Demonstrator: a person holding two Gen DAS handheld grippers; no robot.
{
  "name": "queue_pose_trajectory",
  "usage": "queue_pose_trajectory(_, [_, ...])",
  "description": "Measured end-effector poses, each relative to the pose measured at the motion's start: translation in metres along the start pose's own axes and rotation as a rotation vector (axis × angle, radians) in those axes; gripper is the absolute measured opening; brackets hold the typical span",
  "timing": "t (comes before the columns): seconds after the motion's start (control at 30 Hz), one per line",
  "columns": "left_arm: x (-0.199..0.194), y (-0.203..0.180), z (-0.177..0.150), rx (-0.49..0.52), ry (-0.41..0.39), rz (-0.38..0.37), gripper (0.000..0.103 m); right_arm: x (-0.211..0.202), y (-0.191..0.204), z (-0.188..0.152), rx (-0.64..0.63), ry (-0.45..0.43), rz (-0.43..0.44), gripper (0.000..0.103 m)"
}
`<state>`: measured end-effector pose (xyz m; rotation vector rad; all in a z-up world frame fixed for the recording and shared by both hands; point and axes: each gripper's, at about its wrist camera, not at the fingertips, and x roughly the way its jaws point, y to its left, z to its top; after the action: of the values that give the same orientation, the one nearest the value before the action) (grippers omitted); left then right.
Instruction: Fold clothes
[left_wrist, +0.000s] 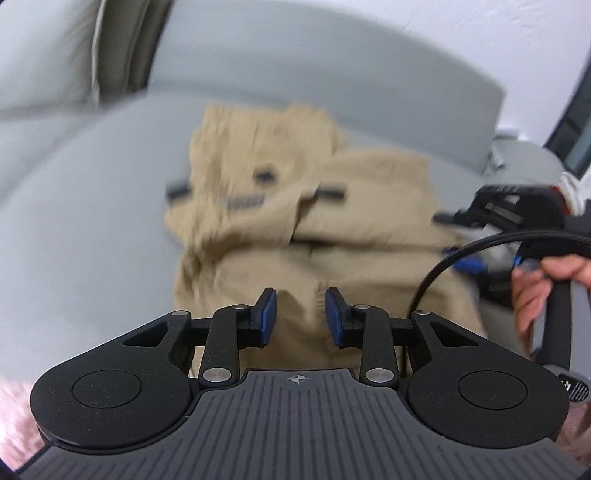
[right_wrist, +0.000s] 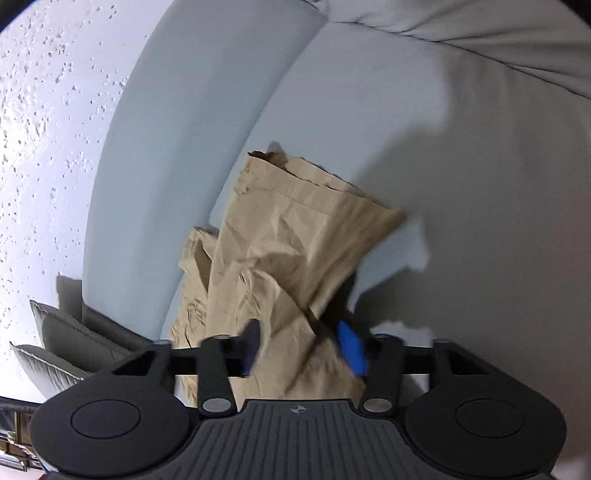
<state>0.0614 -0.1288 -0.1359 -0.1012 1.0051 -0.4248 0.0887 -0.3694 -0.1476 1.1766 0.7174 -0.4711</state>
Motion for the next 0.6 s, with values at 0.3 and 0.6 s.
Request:
queue_pose_trajectory(0.3, [0.003,0.021,0.002,-0.134,0.001,-0.053,0.024,0.011,0.179,0.009,-0.613,-0.096,-0.024,0.009])
queue_pose_trajectory(0.6, [0.004,0.041,0.007,-0.224,0.0,-0.082,0.022,0.142,0.345,-0.052,-1.0,0.052,-0.041,0.042])
